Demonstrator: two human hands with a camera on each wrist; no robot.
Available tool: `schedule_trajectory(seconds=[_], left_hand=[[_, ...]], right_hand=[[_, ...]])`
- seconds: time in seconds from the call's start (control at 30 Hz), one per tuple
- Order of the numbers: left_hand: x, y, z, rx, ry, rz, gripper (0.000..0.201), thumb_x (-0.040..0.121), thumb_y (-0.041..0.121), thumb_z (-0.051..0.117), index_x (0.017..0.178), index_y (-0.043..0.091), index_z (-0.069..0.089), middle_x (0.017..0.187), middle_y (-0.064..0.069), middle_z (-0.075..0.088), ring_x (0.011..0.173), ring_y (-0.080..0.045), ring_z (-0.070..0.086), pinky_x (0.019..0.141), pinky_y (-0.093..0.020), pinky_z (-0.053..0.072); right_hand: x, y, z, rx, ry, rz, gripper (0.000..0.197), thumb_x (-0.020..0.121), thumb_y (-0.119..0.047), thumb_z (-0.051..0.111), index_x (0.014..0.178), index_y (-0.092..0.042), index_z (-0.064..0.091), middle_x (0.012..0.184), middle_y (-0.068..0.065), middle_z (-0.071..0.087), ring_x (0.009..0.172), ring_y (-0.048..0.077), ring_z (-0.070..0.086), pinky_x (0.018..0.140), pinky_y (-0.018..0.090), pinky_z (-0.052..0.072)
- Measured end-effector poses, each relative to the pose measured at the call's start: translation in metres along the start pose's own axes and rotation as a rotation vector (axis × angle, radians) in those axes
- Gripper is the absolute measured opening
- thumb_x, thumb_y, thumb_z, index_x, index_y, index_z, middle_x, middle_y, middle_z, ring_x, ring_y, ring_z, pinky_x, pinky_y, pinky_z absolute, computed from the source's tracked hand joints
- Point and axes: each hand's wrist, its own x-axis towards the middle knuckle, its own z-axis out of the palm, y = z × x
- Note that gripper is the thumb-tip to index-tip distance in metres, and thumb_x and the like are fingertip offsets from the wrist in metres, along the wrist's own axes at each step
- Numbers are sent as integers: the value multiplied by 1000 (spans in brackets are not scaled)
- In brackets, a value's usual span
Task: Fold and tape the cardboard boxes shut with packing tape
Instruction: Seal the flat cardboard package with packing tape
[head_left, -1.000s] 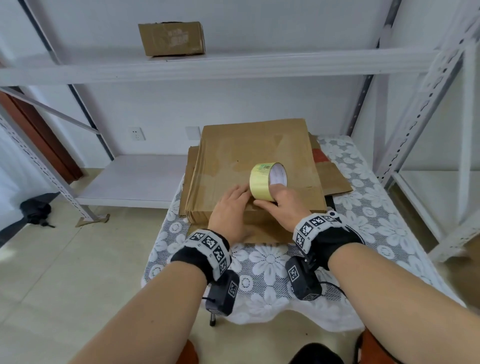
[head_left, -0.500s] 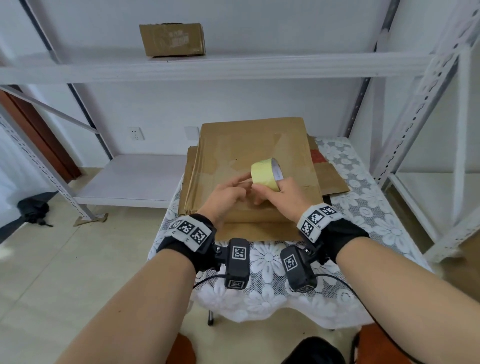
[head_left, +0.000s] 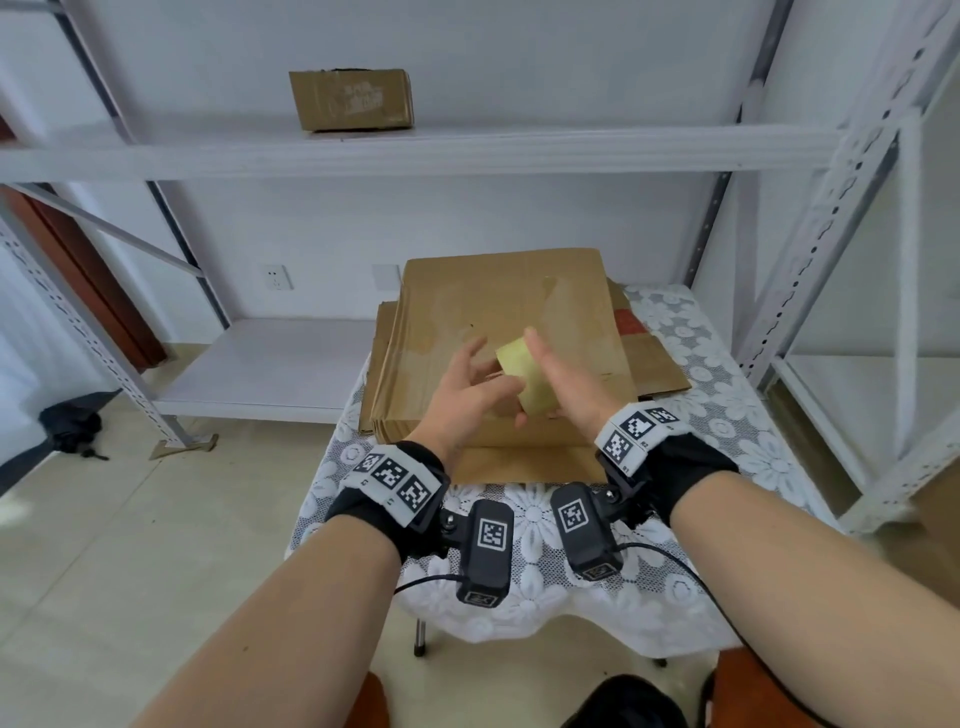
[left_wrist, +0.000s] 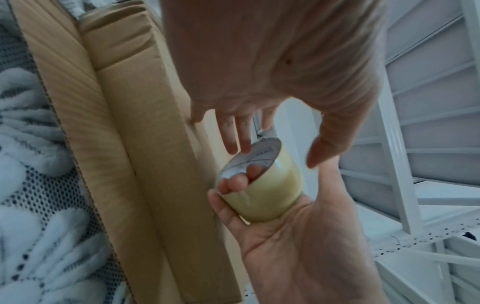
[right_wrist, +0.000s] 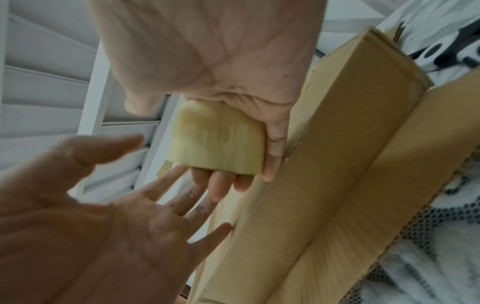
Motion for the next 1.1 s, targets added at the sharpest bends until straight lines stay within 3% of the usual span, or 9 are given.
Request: schedule_trajectory(seconds=[0.13,0.33,0.57,0.67,0.77,0.87,0.93,1.0,1.1], left_hand=[[-4,2,6,84,-12,65,70,79,16,79,140,22,45,127,2,56,111,-8,57,71,-23,58],[-1,-3,7,80,147,56,29,82,19,76,108,27,65,101,-4,68,96,-19,65,88,-35,55],[0,0,9,49,206,60,10,92,21,65,100,24,70,89,2,67,83,-10,61,83,-28,50],[2,0,7,17,278,35,19,97,28,57,105,15,67,90,1,68,81,-12,63,76,-25,51],[1,4,2,-64,382,-143,26,98,33,54,96,8,61,72,0,56,61,-12,52,62,-25,49],[-5,12,-1,-196,171,-418,42,97,45,51,91,5,61,71,-3,58,60,-14,55,57,-26,52],[-8,18,0,-310,-32,-515,58,96,54,46,108,-1,61,93,-12,67,78,-21,66,64,-31,59],[-6,21,0,-440,-157,-545,77,92,60,47,127,-8,50,117,-22,64,100,-30,67,76,-38,61],[-6,26,-1,-606,-236,-573,92,84,61,59,132,-15,39,129,-31,55,113,-37,62,94,-42,54]], right_hand=[[-5,-3,1,62,-61,21,99,71,-89,19,107,-11,68,100,15,72,92,33,69,92,52,51],[-15,-4,2,45,-85,4,81,90,-70,13,113,-10,63,96,28,68,71,32,65,76,39,57],[-15,-3,1,47,-104,-25,85,84,-73,14,120,-10,60,80,13,68,65,27,65,74,41,56],[-16,-2,0,62,-74,-28,86,90,-67,11,115,-2,60,76,15,67,65,27,65,86,48,52],[-23,-6,-1,50,23,-95,84,100,-53,6,101,9,63,70,17,65,74,25,65,101,45,43],[-30,-10,-1,-197,226,-219,67,105,-33,16,84,5,66,64,13,55,62,19,51,80,32,46],[-32,-10,-2,-449,286,-343,59,105,-21,21,62,1,55,56,8,47,50,11,38,60,18,34],[-29,-3,-2,-647,277,-446,48,100,-19,19,61,-6,44,60,7,45,56,12,36,61,15,27],[-23,16,-3,-900,253,-536,45,93,-24,19,77,-10,59,75,7,59,79,21,48,74,27,32]])
